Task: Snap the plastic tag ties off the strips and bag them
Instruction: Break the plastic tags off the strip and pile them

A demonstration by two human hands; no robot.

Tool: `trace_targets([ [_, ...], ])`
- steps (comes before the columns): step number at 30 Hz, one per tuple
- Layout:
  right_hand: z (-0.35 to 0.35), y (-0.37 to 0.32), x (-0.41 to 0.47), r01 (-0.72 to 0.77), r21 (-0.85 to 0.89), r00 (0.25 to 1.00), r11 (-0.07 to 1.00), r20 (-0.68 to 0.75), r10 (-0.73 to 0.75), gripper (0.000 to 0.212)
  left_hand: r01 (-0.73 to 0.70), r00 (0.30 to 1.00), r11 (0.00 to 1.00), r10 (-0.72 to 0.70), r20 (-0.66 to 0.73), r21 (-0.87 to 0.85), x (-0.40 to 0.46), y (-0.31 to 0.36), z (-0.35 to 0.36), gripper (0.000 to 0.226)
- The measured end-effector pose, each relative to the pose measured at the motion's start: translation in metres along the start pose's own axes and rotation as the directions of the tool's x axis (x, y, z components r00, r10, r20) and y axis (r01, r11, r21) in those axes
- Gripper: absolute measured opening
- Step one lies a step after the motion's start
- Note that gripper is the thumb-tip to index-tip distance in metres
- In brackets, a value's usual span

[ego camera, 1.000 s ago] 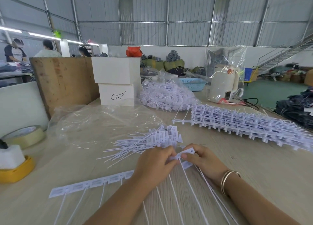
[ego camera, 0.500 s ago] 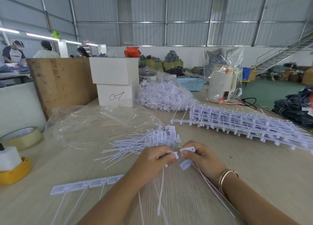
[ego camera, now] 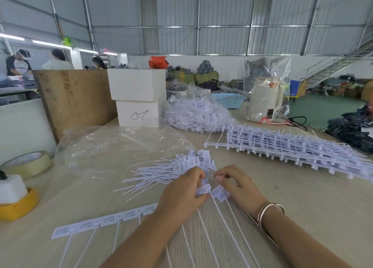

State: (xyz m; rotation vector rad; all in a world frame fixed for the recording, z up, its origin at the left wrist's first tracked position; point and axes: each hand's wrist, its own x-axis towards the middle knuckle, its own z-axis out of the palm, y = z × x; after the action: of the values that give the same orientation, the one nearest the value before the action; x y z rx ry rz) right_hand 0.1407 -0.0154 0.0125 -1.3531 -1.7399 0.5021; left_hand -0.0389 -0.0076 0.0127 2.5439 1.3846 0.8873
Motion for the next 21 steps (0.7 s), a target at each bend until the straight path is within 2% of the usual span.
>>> trace_targets([
  [4, 0.005, -0.003, -0.004, 0.071, -0.078, 0.981, 0.994, 0.184, -0.056, 0.013, -0.096, 0.995, 0.995, 0.096, -0.007, 0.008, 0.001, 0.012, 0.000, 0.039],
  [6, 0.005, -0.003, -0.003, 0.106, -0.079, 0.983, 0.991, 0.157, -0.092, 0.010, -0.149, 0.989, 0.988, 0.148, 0.012, 0.043, -0.001, 0.015, -0.002, 0.042],
  [8, 0.002, 0.000, -0.001, 0.072, 0.019, 0.995, 0.997, 0.066, -0.073, 0.014, -0.174, 0.985, 0.984, 0.174, 0.004, 0.033, -0.003, 0.014, -0.007, 0.041],
  [12, 0.002, 0.000, -0.002, -0.022, 0.269, 1.000, 0.963, 0.018, 0.018, 0.027, -0.149, 0.988, 0.979, 0.143, 0.055, 0.141, -0.007, 0.008, -0.010, 0.038],
  [17, 0.002, -0.003, -0.001, -0.052, 0.323, 0.993, 0.945, 0.116, 0.015, 0.019, -0.078, 0.997, 0.976, 0.075, 0.022, 0.202, -0.003, 0.010, -0.007, 0.017],
  [21, 0.003, -0.003, -0.003, -0.031, 0.206, 0.980, 0.978, 0.198, -0.011, 0.009, -0.028, 1.000, 0.985, 0.030, -0.007, 0.169, -0.003, 0.006, -0.007, 0.015],
])
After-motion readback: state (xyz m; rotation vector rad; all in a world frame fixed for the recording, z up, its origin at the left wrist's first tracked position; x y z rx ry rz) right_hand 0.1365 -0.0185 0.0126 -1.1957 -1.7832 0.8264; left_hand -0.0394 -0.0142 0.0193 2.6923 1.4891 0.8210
